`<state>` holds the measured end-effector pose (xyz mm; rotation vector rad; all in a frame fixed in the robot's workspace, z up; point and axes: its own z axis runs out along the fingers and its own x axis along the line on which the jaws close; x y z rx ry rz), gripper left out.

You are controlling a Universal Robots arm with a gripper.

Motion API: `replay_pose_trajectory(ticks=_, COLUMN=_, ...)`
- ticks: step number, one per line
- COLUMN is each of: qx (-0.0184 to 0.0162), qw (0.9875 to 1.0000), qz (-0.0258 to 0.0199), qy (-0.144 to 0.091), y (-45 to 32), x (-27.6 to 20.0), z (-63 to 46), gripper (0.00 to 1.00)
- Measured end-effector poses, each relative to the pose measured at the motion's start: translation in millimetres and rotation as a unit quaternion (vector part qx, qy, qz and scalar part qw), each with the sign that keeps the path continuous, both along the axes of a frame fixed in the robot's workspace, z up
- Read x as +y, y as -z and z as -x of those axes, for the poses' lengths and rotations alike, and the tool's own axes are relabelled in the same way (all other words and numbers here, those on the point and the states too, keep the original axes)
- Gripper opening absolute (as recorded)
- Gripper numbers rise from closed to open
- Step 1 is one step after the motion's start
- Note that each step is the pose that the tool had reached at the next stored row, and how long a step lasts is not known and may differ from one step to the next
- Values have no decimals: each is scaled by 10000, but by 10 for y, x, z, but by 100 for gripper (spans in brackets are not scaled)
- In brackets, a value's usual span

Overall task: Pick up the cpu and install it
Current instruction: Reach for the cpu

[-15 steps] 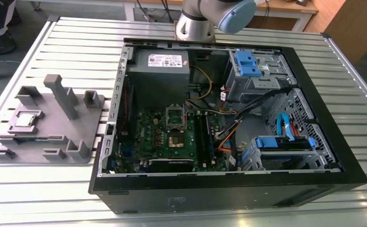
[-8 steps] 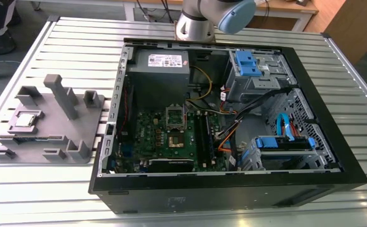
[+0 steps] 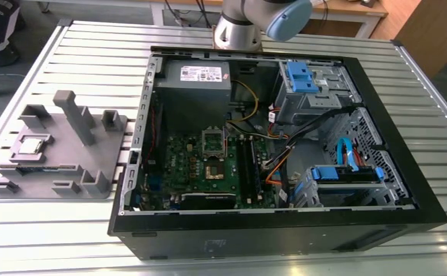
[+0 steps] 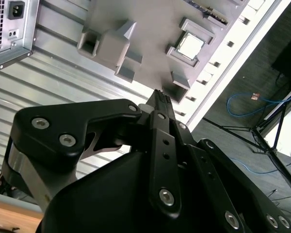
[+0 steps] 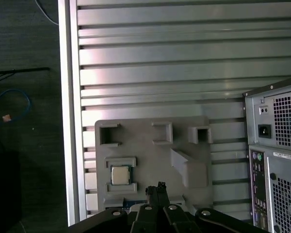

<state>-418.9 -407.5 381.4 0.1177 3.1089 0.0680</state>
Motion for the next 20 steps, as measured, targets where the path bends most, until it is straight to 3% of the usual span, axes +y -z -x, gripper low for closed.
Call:
replay_pose_trajectory(ticks=11, qx=0, qw=10000, qz=0, qy=0, y=164, x=-108, z=81, gripper=11)
replay_pose_trajectory(ticks=20, qx=0, qw=10000, qz=0, qy=0, y=273, x=-132, z=194, gripper=11)
